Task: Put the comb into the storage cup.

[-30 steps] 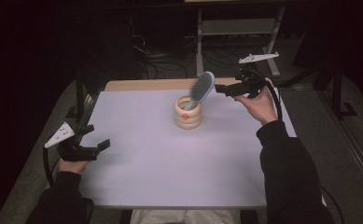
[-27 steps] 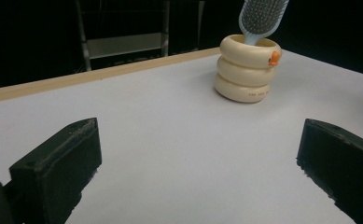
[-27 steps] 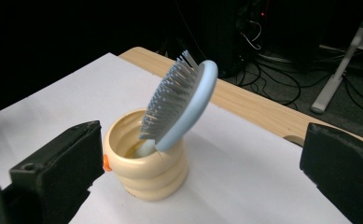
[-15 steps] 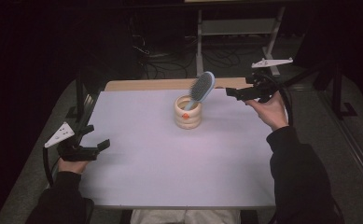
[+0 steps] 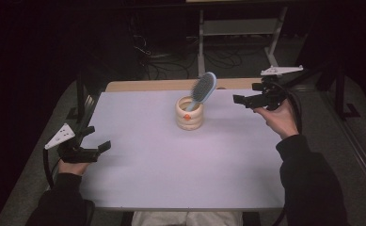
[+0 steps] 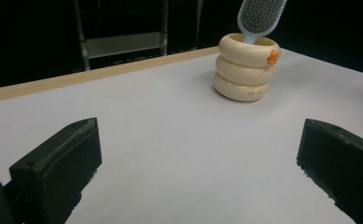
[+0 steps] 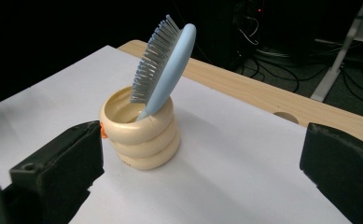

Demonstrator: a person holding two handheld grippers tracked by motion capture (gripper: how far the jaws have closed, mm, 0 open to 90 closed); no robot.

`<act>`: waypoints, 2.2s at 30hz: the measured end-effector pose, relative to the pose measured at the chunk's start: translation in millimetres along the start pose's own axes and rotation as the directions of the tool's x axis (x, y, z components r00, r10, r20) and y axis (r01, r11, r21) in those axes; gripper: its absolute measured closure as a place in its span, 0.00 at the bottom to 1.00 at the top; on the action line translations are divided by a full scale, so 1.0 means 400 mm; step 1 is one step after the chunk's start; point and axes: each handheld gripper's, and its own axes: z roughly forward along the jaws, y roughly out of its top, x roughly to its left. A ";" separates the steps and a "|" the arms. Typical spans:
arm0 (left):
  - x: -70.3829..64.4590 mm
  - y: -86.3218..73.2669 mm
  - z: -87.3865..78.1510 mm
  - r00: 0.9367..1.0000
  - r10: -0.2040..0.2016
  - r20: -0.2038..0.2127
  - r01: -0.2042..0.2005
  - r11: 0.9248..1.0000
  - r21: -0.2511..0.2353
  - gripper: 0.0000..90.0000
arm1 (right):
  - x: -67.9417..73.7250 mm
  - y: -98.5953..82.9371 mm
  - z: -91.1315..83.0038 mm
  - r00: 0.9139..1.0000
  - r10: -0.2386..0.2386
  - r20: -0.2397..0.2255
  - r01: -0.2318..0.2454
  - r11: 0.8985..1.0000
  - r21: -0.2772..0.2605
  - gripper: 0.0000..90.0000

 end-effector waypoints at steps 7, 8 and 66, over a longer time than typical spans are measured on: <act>-0.002 0.000 -0.002 1.000 -0.002 -0.004 0.002 1.000 -0.002 0.00 | 0.002 -0.013 -0.022 1.000 -0.010 0.001 0.010 1.000 -0.004 0.00; -0.001 0.000 -0.002 1.000 -0.002 -0.004 0.002 1.000 -0.002 0.00 | 0.002 -0.015 -0.025 1.000 -0.011 0.002 0.011 1.000 -0.007 0.00; 0.000 -0.005 0.003 1.000 -0.011 0.013 0.011 1.000 0.007 0.00 | 0.014 -0.223 -0.101 0.999 -0.038 0.005 0.038 0.999 0.013 0.00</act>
